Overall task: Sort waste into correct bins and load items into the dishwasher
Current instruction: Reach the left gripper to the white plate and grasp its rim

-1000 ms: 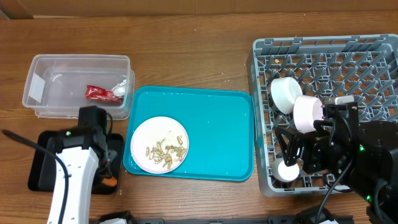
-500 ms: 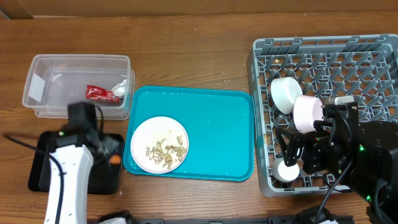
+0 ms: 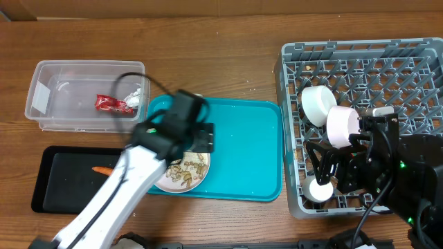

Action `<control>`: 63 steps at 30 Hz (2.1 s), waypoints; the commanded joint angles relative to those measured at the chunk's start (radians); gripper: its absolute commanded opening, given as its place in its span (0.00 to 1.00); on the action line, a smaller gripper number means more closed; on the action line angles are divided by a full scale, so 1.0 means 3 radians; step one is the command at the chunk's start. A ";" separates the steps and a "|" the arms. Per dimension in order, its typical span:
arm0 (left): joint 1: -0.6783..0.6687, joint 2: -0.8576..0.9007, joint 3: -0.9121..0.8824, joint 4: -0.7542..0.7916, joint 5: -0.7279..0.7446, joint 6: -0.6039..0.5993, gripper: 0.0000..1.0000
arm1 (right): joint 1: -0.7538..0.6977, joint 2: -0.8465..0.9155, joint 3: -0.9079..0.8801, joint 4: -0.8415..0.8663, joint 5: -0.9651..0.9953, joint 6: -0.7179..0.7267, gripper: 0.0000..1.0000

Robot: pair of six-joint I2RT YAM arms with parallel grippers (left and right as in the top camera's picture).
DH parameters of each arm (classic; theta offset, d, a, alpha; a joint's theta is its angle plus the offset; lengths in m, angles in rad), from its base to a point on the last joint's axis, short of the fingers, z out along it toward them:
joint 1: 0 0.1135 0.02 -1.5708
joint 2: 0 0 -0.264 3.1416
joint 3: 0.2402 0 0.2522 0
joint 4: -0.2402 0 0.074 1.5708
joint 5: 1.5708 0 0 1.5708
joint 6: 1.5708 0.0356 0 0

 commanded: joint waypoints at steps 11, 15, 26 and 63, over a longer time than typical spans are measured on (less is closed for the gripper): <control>-0.0282 0.1343 -0.0069 0.0352 -0.0364 0.0050 0.41 | 0.0008 -0.0019 0.0045 0.0013 0.0022 0.0017 1.00; -0.0282 0.1413 -0.0069 0.0409 -0.0448 0.0051 0.39 | 0.0008 -0.0019 0.0045 0.0013 0.0022 0.0017 1.00; -0.0301 0.1605 -0.0070 0.0767 -0.0783 0.0198 0.25 | 0.0008 -0.0019 0.0045 0.0013 0.0022 0.0017 1.00; -0.0741 0.1569 0.0609 -0.0155 -0.1106 -0.0032 0.04 | 0.0008 -0.0019 0.0045 0.0013 0.0022 0.0017 1.00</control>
